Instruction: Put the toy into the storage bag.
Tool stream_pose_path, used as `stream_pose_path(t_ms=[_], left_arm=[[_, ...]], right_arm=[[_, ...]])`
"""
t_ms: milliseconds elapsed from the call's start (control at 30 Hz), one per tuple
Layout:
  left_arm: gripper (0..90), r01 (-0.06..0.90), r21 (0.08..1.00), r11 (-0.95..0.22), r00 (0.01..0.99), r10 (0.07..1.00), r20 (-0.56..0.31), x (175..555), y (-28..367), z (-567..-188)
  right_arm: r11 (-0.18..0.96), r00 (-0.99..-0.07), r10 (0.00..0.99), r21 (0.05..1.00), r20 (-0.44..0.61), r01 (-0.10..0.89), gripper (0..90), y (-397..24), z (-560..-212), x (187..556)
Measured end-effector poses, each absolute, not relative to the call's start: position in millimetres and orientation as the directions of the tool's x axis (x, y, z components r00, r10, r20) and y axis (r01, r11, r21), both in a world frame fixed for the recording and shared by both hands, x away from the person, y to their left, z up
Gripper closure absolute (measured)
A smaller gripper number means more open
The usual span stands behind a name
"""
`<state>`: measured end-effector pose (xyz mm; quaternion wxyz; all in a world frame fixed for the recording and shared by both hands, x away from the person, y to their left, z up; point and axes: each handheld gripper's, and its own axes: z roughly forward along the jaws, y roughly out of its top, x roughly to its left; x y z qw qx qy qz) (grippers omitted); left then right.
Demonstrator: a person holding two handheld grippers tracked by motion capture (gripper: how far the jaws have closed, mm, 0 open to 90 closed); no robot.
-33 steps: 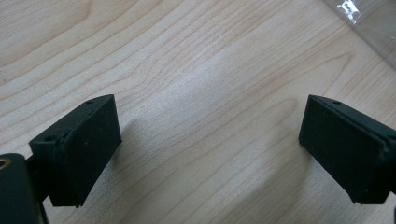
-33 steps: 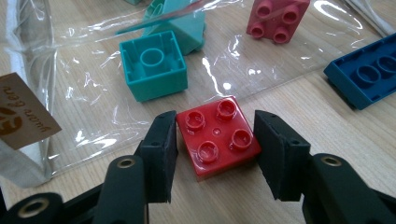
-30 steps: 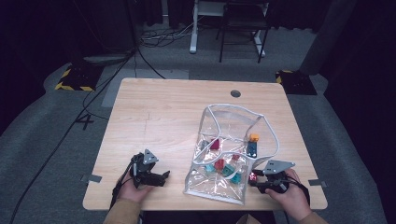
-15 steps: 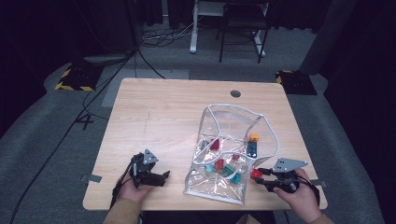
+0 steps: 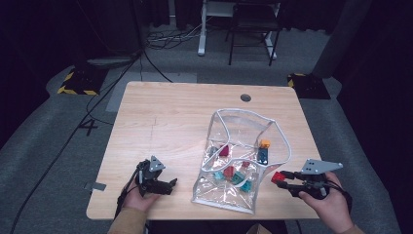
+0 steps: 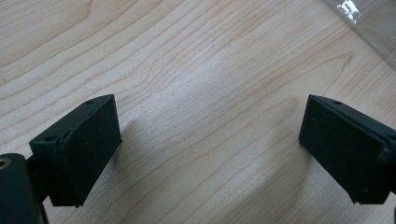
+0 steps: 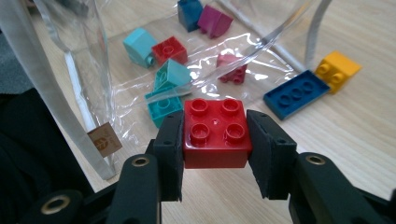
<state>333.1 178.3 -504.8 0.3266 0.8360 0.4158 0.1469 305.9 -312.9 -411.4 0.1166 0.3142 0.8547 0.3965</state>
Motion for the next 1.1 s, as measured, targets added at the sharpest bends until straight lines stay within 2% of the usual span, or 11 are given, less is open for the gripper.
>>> stream_pose_path(t_ms=[500,1100], left_arm=[[5.6,0.599,0.668,-0.441,0.611,0.791,-0.026,333.1,178.3,-504.8],[5.6,0.599,0.668,-0.441,0.611,0.791,-0.026,333.1,178.3,-504.8]], right_arm=[[0.436,-0.738,0.670,0.766,0.074,0.472,59.2,-330.8,-368.4,298.7],[0.395,-0.743,0.668,0.829,0.036,0.395,59.3,-330.2,-320.3,297.0]])
